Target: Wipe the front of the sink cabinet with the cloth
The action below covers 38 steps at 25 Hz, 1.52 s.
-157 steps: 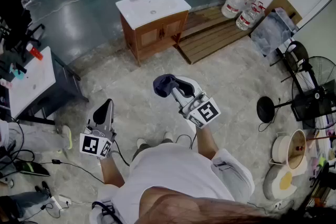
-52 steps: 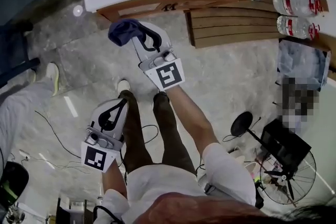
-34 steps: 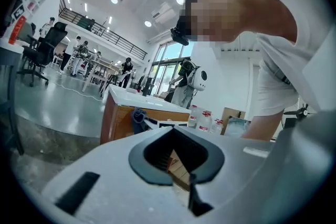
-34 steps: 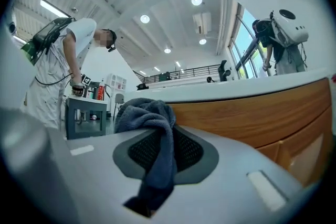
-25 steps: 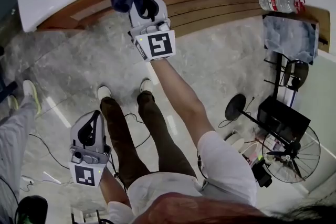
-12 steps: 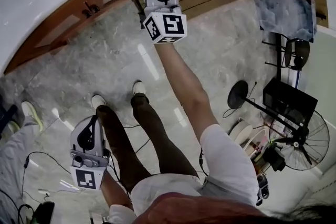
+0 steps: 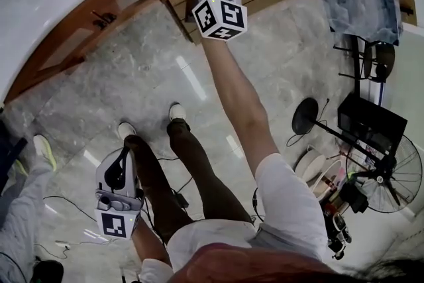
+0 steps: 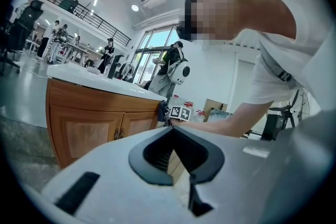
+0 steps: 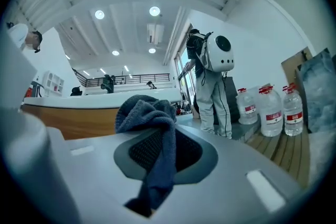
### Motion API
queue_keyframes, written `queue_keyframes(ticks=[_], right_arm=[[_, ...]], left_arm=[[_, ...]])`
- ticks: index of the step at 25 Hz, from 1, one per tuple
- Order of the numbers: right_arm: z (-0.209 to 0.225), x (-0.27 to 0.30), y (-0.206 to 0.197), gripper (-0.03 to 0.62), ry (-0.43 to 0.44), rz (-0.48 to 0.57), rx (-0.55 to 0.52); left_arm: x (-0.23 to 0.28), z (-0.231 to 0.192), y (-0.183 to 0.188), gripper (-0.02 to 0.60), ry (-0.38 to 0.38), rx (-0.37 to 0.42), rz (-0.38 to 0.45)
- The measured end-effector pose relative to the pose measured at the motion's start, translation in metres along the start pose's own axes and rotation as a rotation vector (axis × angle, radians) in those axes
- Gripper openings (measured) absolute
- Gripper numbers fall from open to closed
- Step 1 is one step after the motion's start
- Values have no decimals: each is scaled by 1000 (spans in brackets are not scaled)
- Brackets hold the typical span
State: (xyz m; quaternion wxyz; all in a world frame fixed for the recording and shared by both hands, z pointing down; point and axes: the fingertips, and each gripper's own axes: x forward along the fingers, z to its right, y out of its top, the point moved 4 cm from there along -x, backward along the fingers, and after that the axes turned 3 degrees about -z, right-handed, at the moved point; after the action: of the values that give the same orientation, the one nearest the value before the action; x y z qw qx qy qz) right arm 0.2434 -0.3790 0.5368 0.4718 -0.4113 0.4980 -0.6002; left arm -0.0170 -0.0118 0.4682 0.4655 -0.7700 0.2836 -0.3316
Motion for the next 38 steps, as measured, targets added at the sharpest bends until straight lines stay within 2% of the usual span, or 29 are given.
queue_keyframes(ticks=[3,7,10,16,20,24,27,31,38], right_arm=[[-11,-16,0,57,26,3,-21],[-63,-64,-6,57,162,14,-60],[-138,-89,-33,57,296,1,-43],[-308,-106,-93,57,534,-79,58],[-395,-112,-127,57,639,-147,75],[-449,-107,-152,57,678,-187,79],[-471,-98,-163,57,678,-203,76],[-468,-95,-171,57,660,-206,55],[-394,-70,-170,57,534,-212,-1]], left_arm=[[-7,-2,1,4,16,5,13],[-15,4,3,3,24,1,46],[-26,-4,1,3,35,-10,60],[-72,-33,-3,3,109,-35,88],[-108,-52,-2,3,164,-48,101],[-137,-70,-2,3,210,-55,107],[-153,-82,-5,3,236,-63,106],[-159,-91,-10,3,237,-68,105],[-139,-84,-10,3,196,-65,95]])
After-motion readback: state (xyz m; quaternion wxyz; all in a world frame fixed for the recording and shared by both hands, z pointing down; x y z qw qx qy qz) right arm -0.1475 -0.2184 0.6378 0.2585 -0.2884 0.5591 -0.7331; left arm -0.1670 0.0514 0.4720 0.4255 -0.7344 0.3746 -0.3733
